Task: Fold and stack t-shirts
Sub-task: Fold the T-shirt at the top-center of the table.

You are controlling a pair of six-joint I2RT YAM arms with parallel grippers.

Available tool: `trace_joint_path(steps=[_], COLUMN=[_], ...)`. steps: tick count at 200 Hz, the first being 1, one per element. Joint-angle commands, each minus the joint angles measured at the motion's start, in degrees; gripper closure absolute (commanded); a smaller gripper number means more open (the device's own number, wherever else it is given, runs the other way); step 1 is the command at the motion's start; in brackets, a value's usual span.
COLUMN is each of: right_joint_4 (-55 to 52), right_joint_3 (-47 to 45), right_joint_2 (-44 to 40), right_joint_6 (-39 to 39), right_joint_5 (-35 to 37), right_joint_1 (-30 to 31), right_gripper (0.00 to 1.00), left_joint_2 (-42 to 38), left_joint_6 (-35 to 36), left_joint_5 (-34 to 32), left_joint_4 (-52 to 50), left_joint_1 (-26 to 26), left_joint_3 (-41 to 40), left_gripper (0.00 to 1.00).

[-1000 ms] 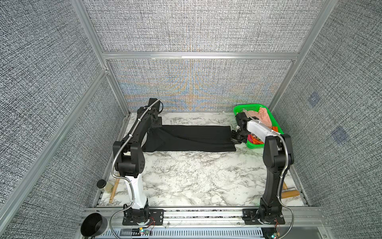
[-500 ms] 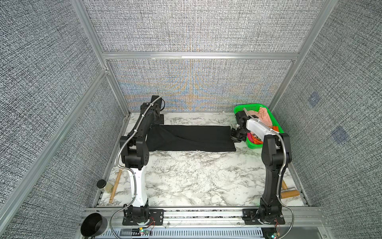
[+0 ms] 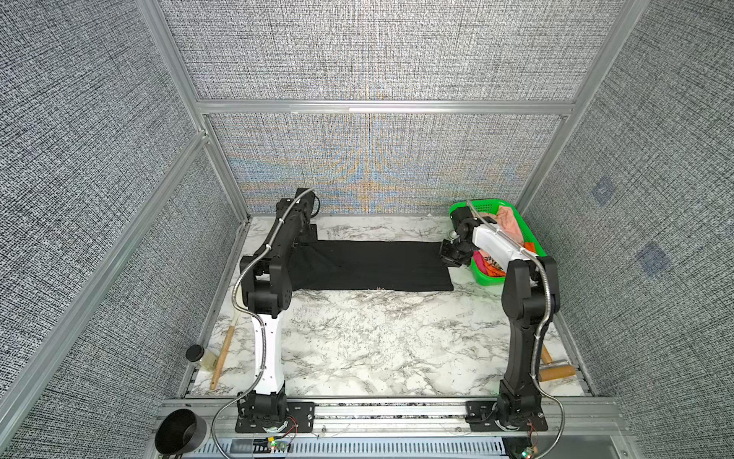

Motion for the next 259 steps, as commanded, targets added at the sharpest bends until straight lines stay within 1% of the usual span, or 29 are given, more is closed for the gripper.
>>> trace_joint_path(steps=[1,18,32,47,54,80,87,91,114,127,140,166,183,217,234,259], right_joint_4=[-1.4,-0.8,-0.6,-0.2,0.2,0.9,1.0,1.1,1.7,2.4,3.2,4.7,5.1,3.7,2.9,2.5], right_joint_3=[-1.6,-4.1,-5.8,-7.2,-8.0,-9.7,-10.1,-10.3,-11.8,-12.7,-13.3,-12.7,-12.4,-11.6,-11.0,-10.3], right_joint_2=[-1.5,-2.8,-3.5,-4.3,-4.8,-5.0,-4.9,-4.9,-4.6,-4.5,-4.3,-2.9,-2.7,-2.7,-2.5,-2.3], right_joint_6=[-2.2,-2.6,-3.0,-3.9,-4.4,-5.4,-5.5,-5.5,-5.3,-5.3,-5.4,-5.5,-5.3,-5.9,-5.8,-4.5], right_joint_5=[1.1,1.3,1.7,2.8,3.0,2.2,1.9,1.7,1.6,1.5,1.2,-0.9,-2.2,-1.5,-1.9,-2.8], right_joint_1=[0.2,0.3,0.3,0.3,0.3,0.4,0.5,0.5,0.7,0.7,0.7,0.7,0.7,0.7,0.6,0.3], right_gripper=[0.79,0.78,0.77,0.73,0.7,0.62,0.6,0.6,0.58,0.58,0.57,0.57,0.58,0.61,0.63,0.63], left_joint_2=[0.1,0.1,0.6,1.5,1.6,-0.2,-1.0,-1.5,-5.2,-8.5,-12.0,-17.2,-19.8,-21.5,-21.8,-21.8], left_joint_6=[-1.0,-1.8,-2.4,-3.1,-3.5,-5.4,-5.8,-6.2,-7.3,-8.0,-8.6,-10.2,-10.9,-11.4,-11.5,-11.7], left_joint_5=[0.7,2.3,4.6,5.2,5.1,5.8,6.4,6.9,8.5,9.8,11.4,13.6,14.2,14.5,14.6,14.6], left_joint_4=[1.5,3.4,4.3,3.9,3.8,4.7,5.0,5.0,6.7,9.7,13.2,18.7,19.7,20.3,20.5,20.7], left_joint_1=[0.2,0.2,0.4,0.5,0.6,0.8,0.8,0.7,0.7,0.6,0.5,0.5,0.4,0.3,0.1,0.1], left_joint_3=[0.5,0.7,1.5,3.0,3.7,3.6,3.4,3.3,0.3,-4.8,-10.5,-21.5,-26.0,-31.7,-33.2,-34.2], left_gripper=[0.98,0.97,0.9,0.86,0.8,0.5,0.44,0.43,0.41,0.36,0.34,0.33,0.33,0.33,0.33,0.33])
